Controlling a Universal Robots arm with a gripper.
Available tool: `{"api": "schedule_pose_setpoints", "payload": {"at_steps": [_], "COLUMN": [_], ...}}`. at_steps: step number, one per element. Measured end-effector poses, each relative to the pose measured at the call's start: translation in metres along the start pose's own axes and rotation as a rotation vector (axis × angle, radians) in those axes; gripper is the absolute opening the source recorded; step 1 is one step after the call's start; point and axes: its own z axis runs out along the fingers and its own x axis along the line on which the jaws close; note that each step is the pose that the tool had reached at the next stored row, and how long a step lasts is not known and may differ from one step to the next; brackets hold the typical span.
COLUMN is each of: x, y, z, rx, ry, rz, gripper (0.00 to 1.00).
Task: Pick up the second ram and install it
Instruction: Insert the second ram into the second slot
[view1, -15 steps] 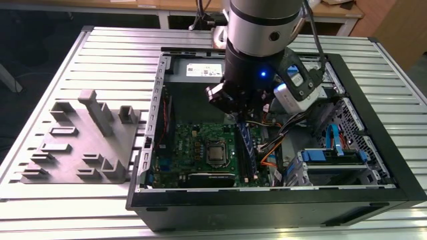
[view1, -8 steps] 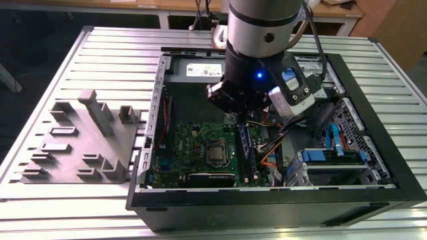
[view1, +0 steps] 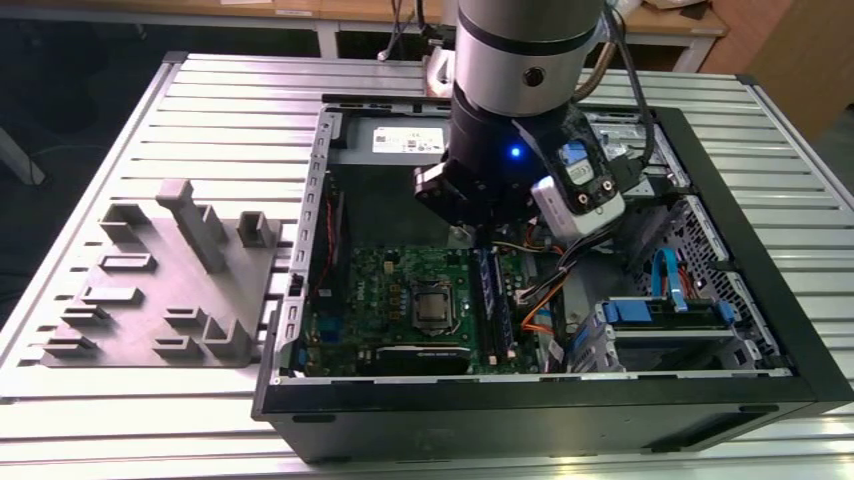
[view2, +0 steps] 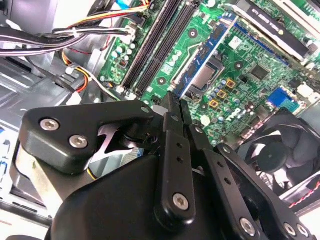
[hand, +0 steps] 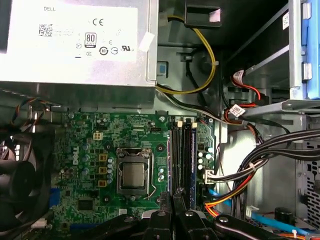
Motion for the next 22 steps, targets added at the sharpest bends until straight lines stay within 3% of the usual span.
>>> {"api": "schedule_pose_setpoints", "payload": {"at_steps": [14, 22], "x": [-0.0137, -0.0143], "y": [0.005, 0.0046], "z": [0.0067, 0.0145], "rx": [-0.0004, -0.0007], "ry": [0.0, 0.0], "rz": [0.001, 0.001], "gripper": [0.1, 0.1]}}
